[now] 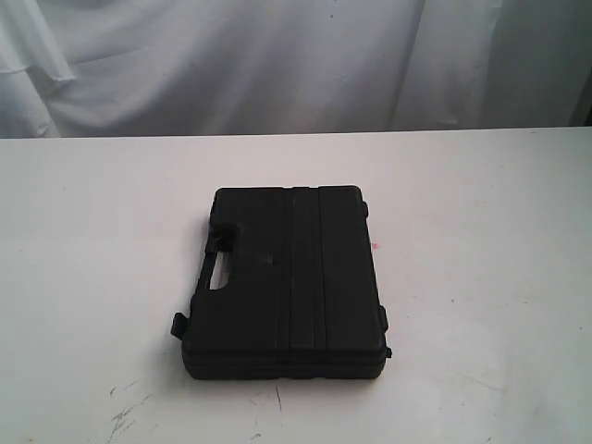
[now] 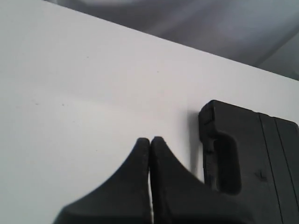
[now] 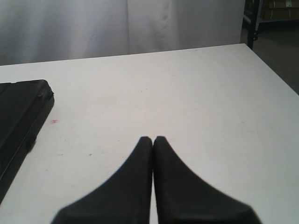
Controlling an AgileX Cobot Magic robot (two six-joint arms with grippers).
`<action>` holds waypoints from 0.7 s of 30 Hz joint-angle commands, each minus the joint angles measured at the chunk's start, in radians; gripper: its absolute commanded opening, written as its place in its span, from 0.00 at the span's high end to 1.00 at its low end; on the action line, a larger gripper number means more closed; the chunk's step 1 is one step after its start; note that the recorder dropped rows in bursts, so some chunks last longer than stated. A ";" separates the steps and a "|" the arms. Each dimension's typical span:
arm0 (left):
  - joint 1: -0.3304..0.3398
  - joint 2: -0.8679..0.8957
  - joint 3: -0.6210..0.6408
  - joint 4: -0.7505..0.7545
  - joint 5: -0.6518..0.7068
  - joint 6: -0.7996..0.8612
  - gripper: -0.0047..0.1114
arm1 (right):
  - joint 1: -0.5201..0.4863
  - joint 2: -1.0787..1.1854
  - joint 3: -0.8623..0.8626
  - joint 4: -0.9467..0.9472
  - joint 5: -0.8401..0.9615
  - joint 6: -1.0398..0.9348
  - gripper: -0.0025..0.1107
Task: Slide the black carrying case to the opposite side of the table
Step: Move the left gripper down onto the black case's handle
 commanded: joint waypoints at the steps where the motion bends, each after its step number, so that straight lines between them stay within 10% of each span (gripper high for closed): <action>1: 0.003 0.075 -0.033 -0.074 0.013 0.060 0.96 | 0.000 -0.007 0.002 -0.006 0.000 -0.003 0.98; 8: -0.027 0.345 -0.224 -0.165 0.102 0.155 0.96 | 0.000 -0.007 0.002 -0.006 0.000 -0.003 0.98; 21: -0.386 0.926 -0.583 0.135 0.240 -0.146 0.94 | 0.000 -0.007 0.002 -0.006 0.000 -0.003 0.98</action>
